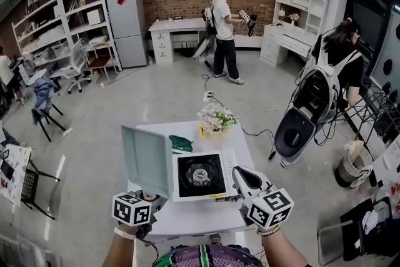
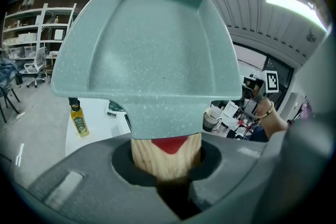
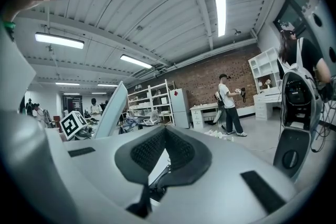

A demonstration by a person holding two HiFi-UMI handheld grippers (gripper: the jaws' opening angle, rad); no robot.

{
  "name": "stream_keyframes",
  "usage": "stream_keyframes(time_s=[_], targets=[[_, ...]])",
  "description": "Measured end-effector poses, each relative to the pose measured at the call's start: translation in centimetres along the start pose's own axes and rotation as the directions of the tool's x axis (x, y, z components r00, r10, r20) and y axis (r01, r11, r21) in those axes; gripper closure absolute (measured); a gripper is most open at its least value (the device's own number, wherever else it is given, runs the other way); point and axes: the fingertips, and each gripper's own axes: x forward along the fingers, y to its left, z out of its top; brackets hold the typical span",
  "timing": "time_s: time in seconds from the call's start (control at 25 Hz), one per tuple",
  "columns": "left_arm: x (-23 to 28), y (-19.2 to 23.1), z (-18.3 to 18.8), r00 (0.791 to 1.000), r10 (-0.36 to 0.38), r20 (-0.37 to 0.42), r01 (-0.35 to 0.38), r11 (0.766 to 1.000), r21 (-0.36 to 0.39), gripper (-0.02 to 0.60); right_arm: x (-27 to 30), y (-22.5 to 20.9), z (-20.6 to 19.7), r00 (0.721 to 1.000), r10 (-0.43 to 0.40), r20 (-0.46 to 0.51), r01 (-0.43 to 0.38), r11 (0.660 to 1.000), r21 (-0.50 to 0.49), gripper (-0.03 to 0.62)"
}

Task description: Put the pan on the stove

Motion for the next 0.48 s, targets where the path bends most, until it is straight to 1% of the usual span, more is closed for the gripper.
stream_keyframes(time_s=[0.2, 0.32, 0.48], targets=[[1.6, -0.3, -0.2, 0.998, 0.011, -0.055, -0.008, 0.999, 0.049, 0.486, 0.5, -1.4, -0.2, 1.0, 0.014, -0.007, -0.014, 1.0, 0.01, 0.594], [2.2, -0.2, -0.1, 0.997, 0.003, -0.077, 0.002, 0.998, 0.068, 0.486, 1.2, -1.6, -0.2, 0.999, 0.033, -0.011, -0.033, 0.999, 0.006, 0.593], [3.2, -0.4, -0.9, 0.99, -0.004, -0.142, 0.017, 0.996, 0.088, 0.486, 1.6, -2.4, -0.8, 0.998, 0.053, -0.026, -0.053, 0.998, 0.021, 0.594]])
